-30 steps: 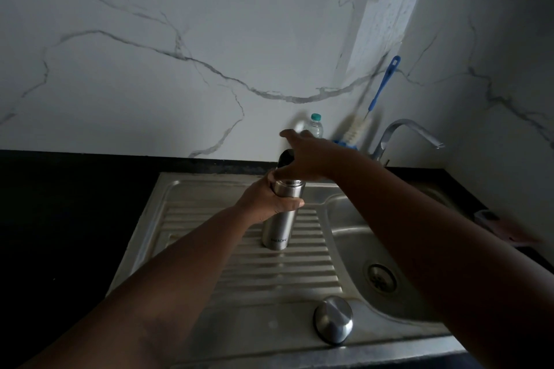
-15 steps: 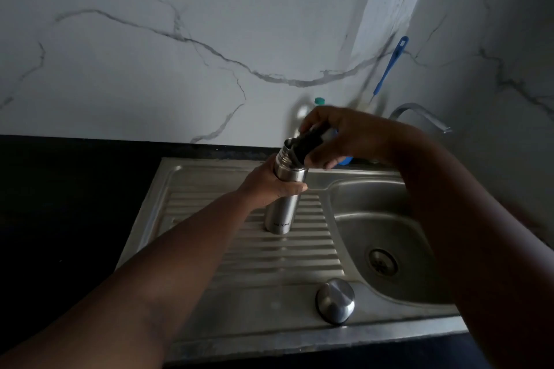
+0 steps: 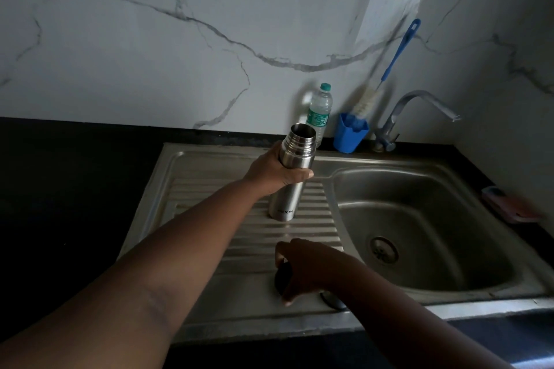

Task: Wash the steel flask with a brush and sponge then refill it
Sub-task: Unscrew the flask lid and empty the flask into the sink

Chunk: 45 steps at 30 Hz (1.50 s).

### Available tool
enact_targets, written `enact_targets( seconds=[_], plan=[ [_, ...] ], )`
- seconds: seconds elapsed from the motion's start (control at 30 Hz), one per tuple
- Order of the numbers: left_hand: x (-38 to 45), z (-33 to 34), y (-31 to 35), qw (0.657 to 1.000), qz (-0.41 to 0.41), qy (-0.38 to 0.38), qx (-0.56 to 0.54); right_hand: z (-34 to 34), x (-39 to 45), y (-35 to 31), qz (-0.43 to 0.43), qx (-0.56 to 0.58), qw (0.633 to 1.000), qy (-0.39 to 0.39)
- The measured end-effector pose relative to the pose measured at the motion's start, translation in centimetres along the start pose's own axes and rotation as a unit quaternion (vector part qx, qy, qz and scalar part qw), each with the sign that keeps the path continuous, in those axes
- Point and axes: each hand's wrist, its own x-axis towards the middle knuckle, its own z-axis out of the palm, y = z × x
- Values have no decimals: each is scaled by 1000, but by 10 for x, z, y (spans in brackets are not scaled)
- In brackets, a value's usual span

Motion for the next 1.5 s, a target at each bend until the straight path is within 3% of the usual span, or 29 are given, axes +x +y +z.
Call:
enact_targets(
  seconds=[0.43,0.73,0.97,1.13,1.3,1.5],
  plan=[
    [-4,5,-8,999,13,8,-40,20,-1,1,8,5,998,54],
    [-11,15,-4,998,6,41,-41,-9,-24,42,43,44,975,212],
    [-9,49,20,991,-5,136,-19,-31,-36,125,57,56,961,264],
    [4,112,45,985,12,160,64,-28,-42,209,60,30,964,259],
    [19,190,74,977,0,204,68,-21,-56,302,85,-27,968,236],
    [34,257,103,981,9,169,98,-4,-66,406,100,-80,966,224]
  ],
)
